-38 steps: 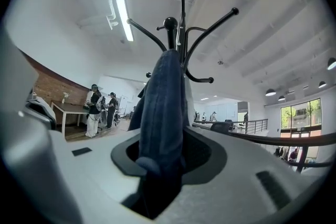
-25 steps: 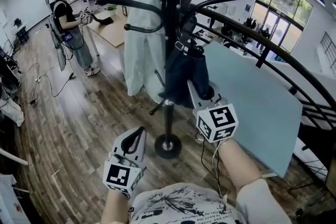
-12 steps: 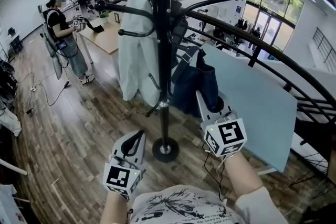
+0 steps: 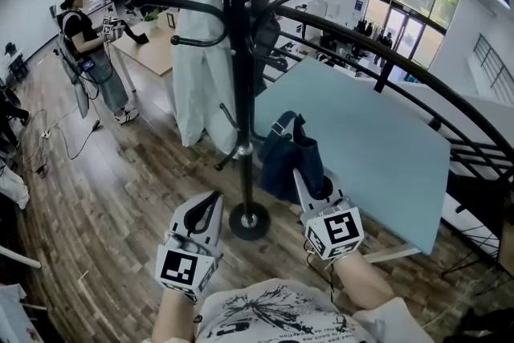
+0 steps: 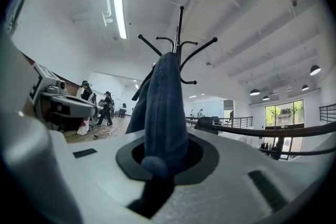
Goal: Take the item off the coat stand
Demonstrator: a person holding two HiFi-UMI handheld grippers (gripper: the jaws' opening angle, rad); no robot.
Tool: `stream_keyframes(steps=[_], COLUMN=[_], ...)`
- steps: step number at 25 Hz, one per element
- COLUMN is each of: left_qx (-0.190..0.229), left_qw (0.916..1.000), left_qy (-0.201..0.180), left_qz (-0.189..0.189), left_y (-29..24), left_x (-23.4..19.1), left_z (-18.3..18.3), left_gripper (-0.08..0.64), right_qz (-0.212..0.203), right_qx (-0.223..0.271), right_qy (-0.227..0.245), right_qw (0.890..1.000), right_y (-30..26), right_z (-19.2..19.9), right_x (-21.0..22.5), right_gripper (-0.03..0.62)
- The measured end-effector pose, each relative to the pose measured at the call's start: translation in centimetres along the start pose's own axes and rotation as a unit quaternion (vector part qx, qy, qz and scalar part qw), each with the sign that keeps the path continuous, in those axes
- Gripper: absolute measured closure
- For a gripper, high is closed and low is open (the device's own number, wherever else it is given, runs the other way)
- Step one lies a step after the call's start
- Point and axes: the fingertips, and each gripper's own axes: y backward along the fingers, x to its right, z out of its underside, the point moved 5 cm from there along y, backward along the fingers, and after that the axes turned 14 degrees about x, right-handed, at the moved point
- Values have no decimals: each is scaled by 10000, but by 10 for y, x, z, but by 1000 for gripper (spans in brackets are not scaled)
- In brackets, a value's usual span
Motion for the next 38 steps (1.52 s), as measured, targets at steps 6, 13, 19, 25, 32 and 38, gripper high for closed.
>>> stream_keyframes(steps=[6,13,19,25,32,38], left_qx=[40,43,-17,-40,-60,-79], left_qw=[9999,9995,9995,9994,9998,9998], left_qy=[40,90,14,29,66,76], left_qz=[-106,-294,-312,-332,-194,-145], left_y=[-13,-14,-18,-20,-32,-33], left_x=[-9,-14,-11,-7,-4,-4], left_z=[-3,-4,-1,-2,-3,9], left_gripper=[555,555,555,555,555,555], right_qz=[-44,-180,-281,-378,-391,-360], right_qx=[-169,-95,-46,-24,-78,-116], right_qy=[-196,-227,-205,-238,-310,-345], right_qw=[9997,9995,9994,9990,9987,9987], right_y=[6,11,10,11,2,4], right_z=[15,12,9,5,-1,7], right_x=[3,1,3,0,3,5], right_gripper=[555,558,572,571,571,571])
